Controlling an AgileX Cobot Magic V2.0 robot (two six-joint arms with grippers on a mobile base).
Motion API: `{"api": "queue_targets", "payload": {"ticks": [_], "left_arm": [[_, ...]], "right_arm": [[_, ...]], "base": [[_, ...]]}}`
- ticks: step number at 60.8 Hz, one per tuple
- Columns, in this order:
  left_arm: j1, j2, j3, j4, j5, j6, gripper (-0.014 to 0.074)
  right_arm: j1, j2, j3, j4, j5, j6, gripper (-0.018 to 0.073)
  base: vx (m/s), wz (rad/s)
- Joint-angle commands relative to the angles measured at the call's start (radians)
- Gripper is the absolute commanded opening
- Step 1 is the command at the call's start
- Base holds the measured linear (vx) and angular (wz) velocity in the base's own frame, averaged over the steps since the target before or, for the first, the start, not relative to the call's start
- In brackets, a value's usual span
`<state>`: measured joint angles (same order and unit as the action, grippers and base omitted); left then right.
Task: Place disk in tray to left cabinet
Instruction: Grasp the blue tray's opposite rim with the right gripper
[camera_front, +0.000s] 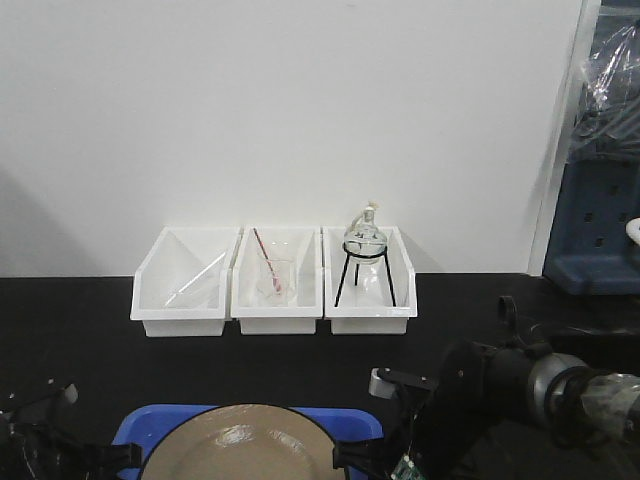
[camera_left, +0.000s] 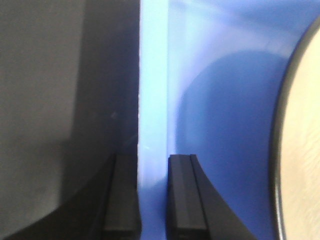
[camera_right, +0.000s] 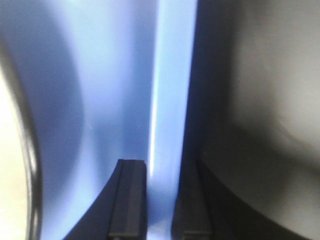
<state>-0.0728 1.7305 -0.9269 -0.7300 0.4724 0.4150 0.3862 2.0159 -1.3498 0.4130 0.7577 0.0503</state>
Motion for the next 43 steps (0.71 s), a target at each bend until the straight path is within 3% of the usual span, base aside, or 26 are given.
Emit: {"api": "queue_targets", "payload": {"ticks": [1, 27, 43], "left_arm": [[-0.024, -0.059, -0.054, -0.091, 0.095, -0.018, -0.0001], [-0.024, -0.067, -0.062, -0.097, 0.149, -0.045, -0.0001], [-0.024, -0.124, -0.062, -0.092, 0.067, -0.04, -0.0001]], "right_arm": [[0.018, -0.095, -0.034, 0.125, -0.027, -0.002, -0.0006], [-0.098, -0.194, -0.034, 0.141, 0.038, -0.009, -0.0006], [-0.096, -0.211, -0.033, 0.138, 0.021, -0.05, -0.0006]], "base": [[0.0, 0.0], [0.0, 0.0], [0.0, 0.0]]}}
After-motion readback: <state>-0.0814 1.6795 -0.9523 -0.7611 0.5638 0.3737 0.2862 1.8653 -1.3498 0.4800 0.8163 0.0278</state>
